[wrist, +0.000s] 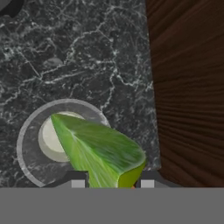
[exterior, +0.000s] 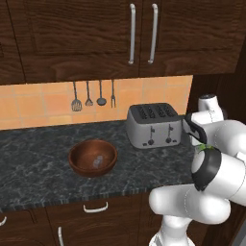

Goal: Grab a lemon wedge from the fridge and one ice cube from the ice bowl, and put them in the glass of lemonade.

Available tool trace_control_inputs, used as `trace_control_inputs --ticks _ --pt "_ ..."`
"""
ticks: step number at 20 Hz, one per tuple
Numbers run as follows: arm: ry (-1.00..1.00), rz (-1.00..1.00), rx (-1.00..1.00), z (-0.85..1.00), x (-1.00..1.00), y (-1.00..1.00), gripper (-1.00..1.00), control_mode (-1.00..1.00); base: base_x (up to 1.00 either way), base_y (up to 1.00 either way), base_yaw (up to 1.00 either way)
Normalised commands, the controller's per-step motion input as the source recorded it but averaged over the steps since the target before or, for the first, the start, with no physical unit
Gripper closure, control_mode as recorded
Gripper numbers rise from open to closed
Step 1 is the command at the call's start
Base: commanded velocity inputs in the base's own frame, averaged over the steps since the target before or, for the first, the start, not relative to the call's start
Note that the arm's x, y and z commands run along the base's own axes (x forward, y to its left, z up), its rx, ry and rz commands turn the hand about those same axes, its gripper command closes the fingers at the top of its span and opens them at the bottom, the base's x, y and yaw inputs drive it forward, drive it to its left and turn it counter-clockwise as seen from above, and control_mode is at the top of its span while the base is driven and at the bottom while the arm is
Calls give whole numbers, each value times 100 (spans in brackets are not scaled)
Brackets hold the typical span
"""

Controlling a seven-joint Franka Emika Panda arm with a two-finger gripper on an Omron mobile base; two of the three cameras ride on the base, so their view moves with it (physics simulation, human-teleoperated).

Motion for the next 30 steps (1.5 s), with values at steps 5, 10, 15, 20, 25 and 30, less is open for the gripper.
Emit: trace_control_inputs --ticks 5,10,15,20,25,30 --pt "0 0 -2 -4 -1 12 100 -100 0 0 0" --pt "0 0 0 -3 2 0 100 -100 0 0 0" --pt "0 -1 0 -4 -36 0 -100 -100 0 0 0" --pt "-3 -5 0 19 -27 1 -100 -100 0 0 0" --pt "-14 -6 0 79 0 25 -100 -100 0 0 0" --pt "-34 0 -2 57 -38 88 -100 -100 0 0 0"
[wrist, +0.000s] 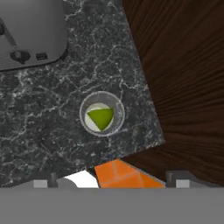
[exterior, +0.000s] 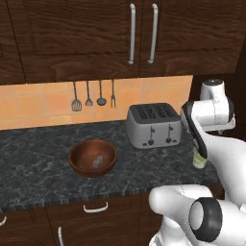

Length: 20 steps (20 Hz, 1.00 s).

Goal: Grab a lemon wedge from the fridge and one ice cube from the ice bowl, and put them in the glass of lemonade.

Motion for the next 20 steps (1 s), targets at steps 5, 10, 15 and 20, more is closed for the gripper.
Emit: trace_control_inputs --ticks 5,10,15,20 --pt "-40 3 -2 0 -58 100 -100 -100 0 0 0" --pt "-41 2 0 0 -40 100 -100 -100 0 0 0" --pt "-37 1 0 18 -6 100 -100 -100 0 0 0" --pt "-15 5 7 -1 1 100 -100 -100 0 0 0"
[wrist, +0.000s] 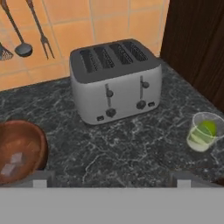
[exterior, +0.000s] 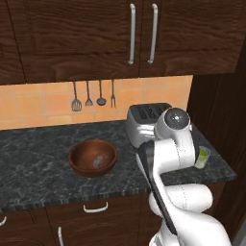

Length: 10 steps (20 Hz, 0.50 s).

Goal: Grab a lemon wedge from the fridge and one ice cube from the ice bowl, and put them in the glass of lemonade.

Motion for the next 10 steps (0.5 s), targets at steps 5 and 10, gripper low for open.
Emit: trace_control_inputs --ticks 5,10 --pt "19 23 32 -97 57 100 -100 -100 0 0 0" --pt "37 20 31 -100 93 100 -100 -100 0 0 0"
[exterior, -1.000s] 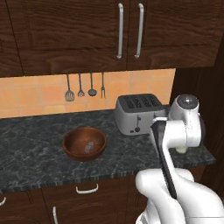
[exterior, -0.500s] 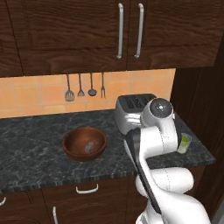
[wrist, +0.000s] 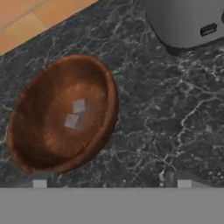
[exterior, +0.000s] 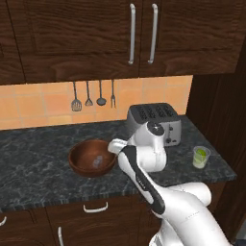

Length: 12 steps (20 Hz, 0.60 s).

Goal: Grab a lemon wedge from the fridge and one ice cube from the ice bowl, and put them in the glass of lemonade.

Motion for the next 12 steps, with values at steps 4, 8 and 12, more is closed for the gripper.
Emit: trace_control_inputs --ticks 4,8,12 --pt "54 1 -12 -48 100 100 -100 -100 0 0 0" --pt "72 -1 -30 9 93 92 -100 -100 0 0 0" --pt "48 0 -15 83 36 30 -100 -100 0 0 0"
